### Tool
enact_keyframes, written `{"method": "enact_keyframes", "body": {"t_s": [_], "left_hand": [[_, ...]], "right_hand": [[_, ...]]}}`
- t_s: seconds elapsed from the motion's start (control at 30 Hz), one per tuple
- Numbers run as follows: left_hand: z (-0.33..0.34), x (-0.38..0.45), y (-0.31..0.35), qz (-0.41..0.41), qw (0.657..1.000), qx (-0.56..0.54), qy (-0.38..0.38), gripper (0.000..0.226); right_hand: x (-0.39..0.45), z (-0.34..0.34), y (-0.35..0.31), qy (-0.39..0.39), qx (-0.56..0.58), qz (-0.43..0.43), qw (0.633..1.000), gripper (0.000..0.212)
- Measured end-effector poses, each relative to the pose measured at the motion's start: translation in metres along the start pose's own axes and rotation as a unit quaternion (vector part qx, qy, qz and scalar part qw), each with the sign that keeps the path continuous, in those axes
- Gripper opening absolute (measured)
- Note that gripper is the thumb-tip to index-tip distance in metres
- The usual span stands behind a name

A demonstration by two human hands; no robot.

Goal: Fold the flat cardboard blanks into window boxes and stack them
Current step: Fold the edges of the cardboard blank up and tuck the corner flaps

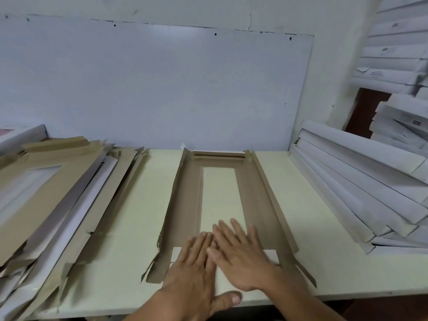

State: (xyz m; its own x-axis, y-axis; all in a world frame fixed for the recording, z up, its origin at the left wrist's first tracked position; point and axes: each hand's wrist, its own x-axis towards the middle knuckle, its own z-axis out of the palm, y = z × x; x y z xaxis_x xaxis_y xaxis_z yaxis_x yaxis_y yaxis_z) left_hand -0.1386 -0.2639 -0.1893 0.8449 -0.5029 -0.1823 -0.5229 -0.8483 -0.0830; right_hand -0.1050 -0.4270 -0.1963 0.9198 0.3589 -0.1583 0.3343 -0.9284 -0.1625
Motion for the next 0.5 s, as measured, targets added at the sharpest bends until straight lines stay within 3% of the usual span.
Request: {"method": "enact_keyframes", "body": {"t_s": [0.13,0.2,0.27,0.33,0.4,0.43,0.5], "left_hand": [[-0.005,-0.024,-0.015,-0.036,0.997,0.069,-0.019,0.123],[-0.006,-0.039,-0.028,-0.023,0.997,0.055,0.055,0.121],[-0.012,-0.054,-0.045,-0.027,0.990,-0.029,0.138,0.104],[-0.013,-0.064,-0.072,-0.076,0.957,-0.180,0.215,0.090],[-0.014,-0.073,-0.099,-0.159,0.909,-0.332,0.196,0.077],[-0.010,-0.075,-0.111,-0.176,0.892,-0.365,0.198,0.063],[-0.013,-0.075,-0.124,-0.142,0.895,-0.384,0.176,0.043]], "right_hand": [[-0.009,-0.003,0.043,-0.039,-0.057,0.064,0.996,0.070],[-0.010,0.000,0.048,-0.034,-0.074,0.069,0.994,0.067],[-0.008,-0.003,0.046,-0.014,-0.064,0.055,0.996,0.073],[-0.005,-0.023,0.042,0.043,0.042,0.067,0.996,0.089],[-0.004,-0.046,0.040,0.081,0.201,0.113,0.970,0.099],[-0.002,-0.054,0.038,0.064,0.248,0.123,0.959,0.097],[0.000,-0.064,0.026,-0.008,0.245,0.084,0.966,0.089]]}}
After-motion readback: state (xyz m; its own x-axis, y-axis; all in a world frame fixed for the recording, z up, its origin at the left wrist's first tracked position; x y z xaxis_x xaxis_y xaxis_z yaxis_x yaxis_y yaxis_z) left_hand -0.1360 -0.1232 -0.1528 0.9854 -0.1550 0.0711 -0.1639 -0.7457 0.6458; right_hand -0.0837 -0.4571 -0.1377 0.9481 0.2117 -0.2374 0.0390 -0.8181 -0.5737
